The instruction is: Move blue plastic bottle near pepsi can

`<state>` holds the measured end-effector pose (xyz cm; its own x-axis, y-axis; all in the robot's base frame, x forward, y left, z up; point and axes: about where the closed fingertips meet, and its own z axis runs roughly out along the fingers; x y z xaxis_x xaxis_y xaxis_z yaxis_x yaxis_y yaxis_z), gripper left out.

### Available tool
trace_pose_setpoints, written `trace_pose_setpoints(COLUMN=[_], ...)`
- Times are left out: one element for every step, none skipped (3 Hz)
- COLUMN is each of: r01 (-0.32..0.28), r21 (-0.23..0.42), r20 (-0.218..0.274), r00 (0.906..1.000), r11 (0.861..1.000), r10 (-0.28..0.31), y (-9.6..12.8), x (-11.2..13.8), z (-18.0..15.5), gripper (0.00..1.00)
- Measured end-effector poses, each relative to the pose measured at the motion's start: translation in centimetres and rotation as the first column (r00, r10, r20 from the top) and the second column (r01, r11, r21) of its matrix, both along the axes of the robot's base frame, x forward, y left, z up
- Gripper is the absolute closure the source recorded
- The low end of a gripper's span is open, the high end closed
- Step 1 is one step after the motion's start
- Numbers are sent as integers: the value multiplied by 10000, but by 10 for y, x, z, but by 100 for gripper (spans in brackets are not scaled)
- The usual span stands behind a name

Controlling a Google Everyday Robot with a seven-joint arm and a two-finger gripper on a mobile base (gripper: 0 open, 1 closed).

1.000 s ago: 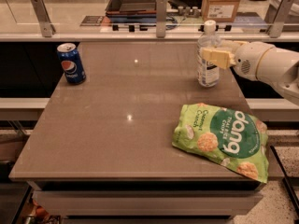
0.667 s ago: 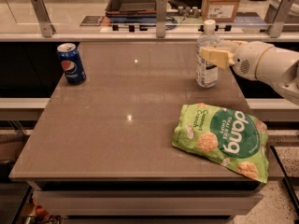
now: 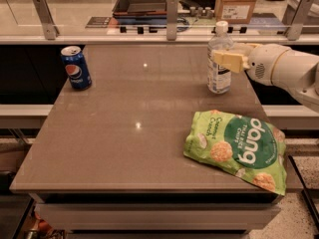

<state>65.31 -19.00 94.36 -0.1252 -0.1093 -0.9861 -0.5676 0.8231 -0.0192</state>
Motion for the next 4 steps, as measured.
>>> trace_pose_setpoints(r01=[-493,-1330,-2429,-3407], r21=[266,543,864,1228], r20=[87,325,608,497], r00=[9988,9908,9693,9402], r11=[9984,9896,9662,9321], r10=[491,1314,2382,3371], y=[8,29,67,114], x=[-2,-4,-6,-8], z=[20,54,80,83], gripper=[100,100,100,100])
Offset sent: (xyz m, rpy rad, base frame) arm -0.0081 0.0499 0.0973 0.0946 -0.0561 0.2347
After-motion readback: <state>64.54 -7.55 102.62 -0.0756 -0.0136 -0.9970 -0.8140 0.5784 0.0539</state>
